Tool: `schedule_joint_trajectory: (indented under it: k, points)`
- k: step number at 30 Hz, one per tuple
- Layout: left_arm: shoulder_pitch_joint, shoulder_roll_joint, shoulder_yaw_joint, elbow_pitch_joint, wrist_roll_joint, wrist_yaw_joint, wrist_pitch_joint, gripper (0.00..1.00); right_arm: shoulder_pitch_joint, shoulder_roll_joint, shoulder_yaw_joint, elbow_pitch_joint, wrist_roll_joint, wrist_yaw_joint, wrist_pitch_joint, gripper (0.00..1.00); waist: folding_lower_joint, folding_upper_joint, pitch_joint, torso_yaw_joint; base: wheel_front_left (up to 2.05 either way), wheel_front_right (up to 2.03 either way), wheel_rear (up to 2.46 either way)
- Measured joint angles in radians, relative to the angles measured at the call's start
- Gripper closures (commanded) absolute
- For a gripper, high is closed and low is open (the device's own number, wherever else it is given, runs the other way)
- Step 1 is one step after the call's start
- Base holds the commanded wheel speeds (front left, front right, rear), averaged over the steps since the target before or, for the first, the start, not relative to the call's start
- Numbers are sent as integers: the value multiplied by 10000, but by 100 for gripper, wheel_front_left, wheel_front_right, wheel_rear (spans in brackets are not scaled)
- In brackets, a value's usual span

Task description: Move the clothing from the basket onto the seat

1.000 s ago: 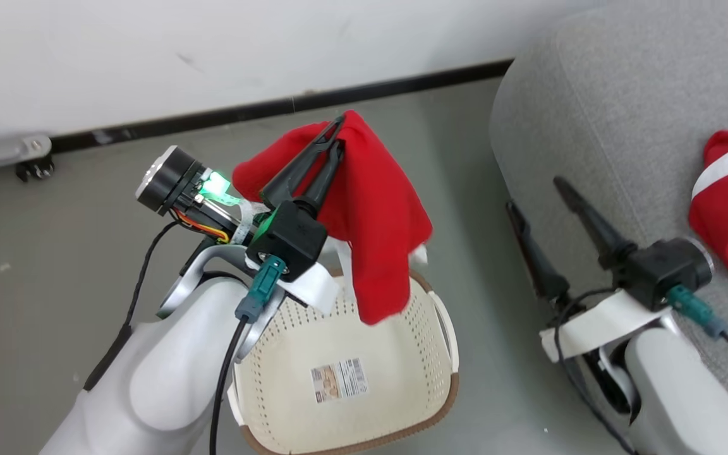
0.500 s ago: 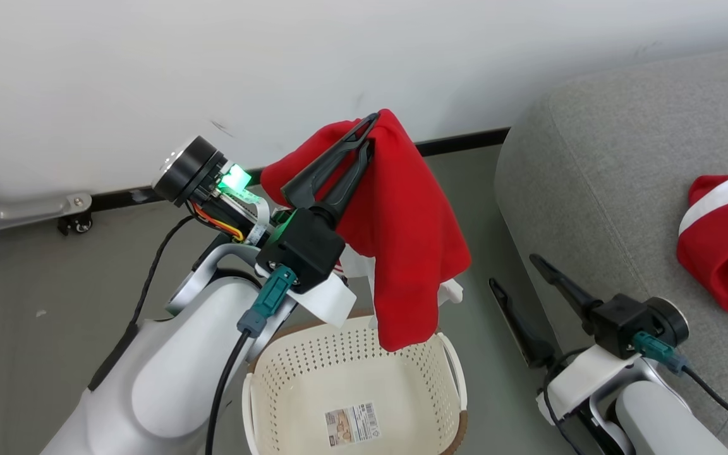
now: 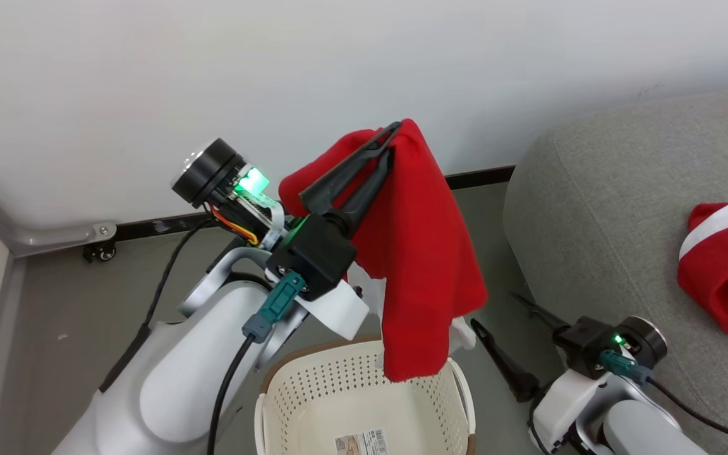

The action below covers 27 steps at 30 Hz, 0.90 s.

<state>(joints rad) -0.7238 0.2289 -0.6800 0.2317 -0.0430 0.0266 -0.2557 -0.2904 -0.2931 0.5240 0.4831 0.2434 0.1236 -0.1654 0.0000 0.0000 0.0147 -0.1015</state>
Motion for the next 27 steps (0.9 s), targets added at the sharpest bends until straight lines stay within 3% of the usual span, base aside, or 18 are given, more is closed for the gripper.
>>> schedule_joint_trajectory:
  k: [19, 24, 25, 26, 27]
  points:
    - [30, -190, -276, -320, -161, -182, 0, 100, -1175, 219, 1534, 337, 500, 0, 305, 0, 0, 0, -227, 459, 0, 0, 0]
    - [48, -198, -316, -384, -163, -194, 0, 100, -1539, 533, 1914, 395, 644, 0, 303, 0, 0, 0, -172, 480, 0, 0, 0]
    - [56, -198, -320, -385, -165, -194, 2, 100, -1595, 594, 1979, 410, 681, 0, 295, 9, 0, 0, -160, 481, 0, 0, 0]
    - [63, -198, -320, -385, -165, -194, 2, 100, -1643, 648, 2019, 418, 700, 0, 288, 39, 0, 0, -149, 480, 0, 0, 0]
    - [64, -198, -322, -385, -165, -194, 2, 100, -1675, 685, 2059, 430, 721, 0, 270, 56, 0, 0, -138, 480, 0, 0, 0]
